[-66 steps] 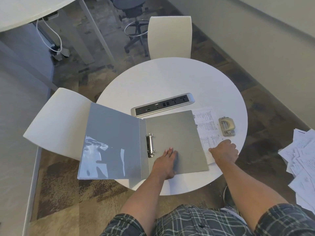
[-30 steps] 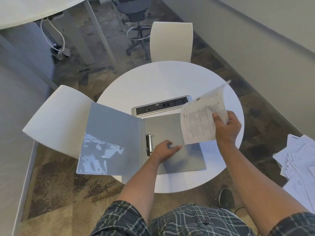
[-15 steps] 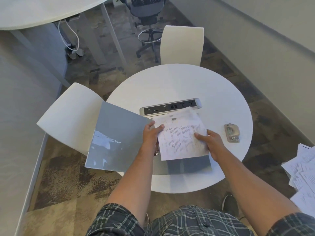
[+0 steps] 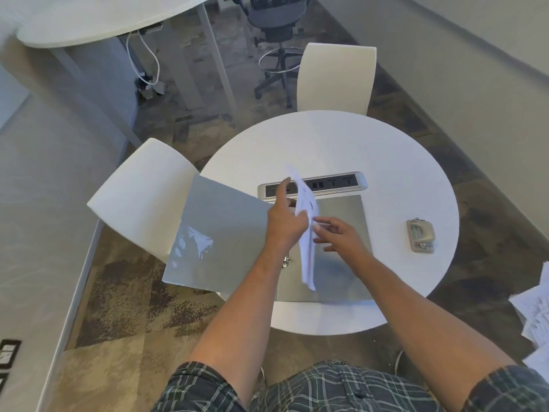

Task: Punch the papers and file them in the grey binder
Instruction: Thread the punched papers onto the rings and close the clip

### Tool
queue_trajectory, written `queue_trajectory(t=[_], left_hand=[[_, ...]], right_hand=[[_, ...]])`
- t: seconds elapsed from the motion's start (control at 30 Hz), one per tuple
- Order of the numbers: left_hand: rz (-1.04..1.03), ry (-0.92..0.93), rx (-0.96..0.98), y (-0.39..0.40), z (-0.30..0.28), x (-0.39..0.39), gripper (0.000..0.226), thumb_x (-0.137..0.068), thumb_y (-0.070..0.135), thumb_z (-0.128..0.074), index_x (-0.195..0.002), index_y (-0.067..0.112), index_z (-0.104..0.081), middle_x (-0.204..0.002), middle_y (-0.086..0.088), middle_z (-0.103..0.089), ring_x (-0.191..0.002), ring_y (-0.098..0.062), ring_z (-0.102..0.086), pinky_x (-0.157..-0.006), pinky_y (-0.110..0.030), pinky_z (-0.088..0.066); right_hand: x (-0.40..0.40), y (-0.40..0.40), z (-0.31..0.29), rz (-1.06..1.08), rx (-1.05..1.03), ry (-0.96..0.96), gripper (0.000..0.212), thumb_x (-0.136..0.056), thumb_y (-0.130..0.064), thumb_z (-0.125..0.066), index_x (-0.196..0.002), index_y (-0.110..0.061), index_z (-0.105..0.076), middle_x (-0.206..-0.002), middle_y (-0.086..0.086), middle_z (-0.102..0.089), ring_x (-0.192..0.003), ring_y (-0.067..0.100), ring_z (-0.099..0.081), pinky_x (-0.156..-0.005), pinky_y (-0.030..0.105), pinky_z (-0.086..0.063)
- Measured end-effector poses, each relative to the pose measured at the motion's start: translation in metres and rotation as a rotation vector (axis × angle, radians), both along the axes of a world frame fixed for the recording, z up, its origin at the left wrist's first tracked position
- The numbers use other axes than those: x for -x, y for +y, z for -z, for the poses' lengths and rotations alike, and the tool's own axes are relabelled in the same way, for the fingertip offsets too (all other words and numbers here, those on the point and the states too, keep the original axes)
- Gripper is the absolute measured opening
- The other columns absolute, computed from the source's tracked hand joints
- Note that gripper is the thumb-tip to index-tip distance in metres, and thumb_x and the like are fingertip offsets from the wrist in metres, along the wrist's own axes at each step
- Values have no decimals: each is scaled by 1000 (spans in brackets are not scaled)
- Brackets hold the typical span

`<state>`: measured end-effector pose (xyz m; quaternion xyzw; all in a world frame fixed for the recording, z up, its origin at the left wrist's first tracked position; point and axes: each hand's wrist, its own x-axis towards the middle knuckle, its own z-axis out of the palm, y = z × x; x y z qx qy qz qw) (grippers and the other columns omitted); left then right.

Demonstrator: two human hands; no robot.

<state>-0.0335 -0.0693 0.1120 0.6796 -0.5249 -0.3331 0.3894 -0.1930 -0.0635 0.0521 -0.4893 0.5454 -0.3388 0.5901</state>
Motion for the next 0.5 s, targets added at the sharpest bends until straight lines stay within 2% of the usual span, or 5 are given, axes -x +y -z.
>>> queue_trajectory(t=[0.07, 0.17, 0.23, 0.3, 0.5], left_hand=[[23, 3, 13, 3, -3, 8, 62, -90, 14, -61, -146, 32, -43, -96, 4, -64, -77, -6, -61, -68, -21, -51], [30, 61, 20, 5, -6, 19, 26, -96, 35, -61, -117, 22, -69, -106, 5, -73, -82, -12, -71, -76, -28, -56], [46, 110, -20, 8, -4, 24, 33, -99, 49, -56, -100, 20, -73, -97, 9, -74, -68, -14, -74, -66, -23, -52], [59, 99, -73, 11, 2, 26, 35, -101, 49, -52, -101, 22, -73, -97, 16, -71, -68, -15, -74, -64, -17, -50], [97, 56, -167, 14, 44, 25, 15, -97, 29, -63, -107, 23, -73, -109, 7, -71, -91, -16, -72, -84, -28, -60]], right_hand=[[-9, 0, -9, -9, 5, -100, 31, -97, -41, -66, -124, -26, -68, -113, 2, -75, -97, 22, -74, -88, 41, -57], [-13, 0, -14, -4, -22, -219, 45, -98, -57, -53, -124, -23, -69, -114, 10, -75, -102, 30, -73, -89, 44, -58], [-10, 2, -16, 18, -79, -375, 49, -98, -59, -47, -127, -25, -67, -119, 13, -73, -103, 28, -72, -90, 44, -58], [-5, 5, -16, 51, -125, -498, 45, -99, -50, -51, -133, -24, -63, -122, 12, -73, -107, 29, -72, -89, 44, -59], [8, 5, 11, 124, -135, -123, 28, -97, -14, -61, -122, -25, -68, -107, 0, -78, -90, 24, -76, -71, 34, -58]])
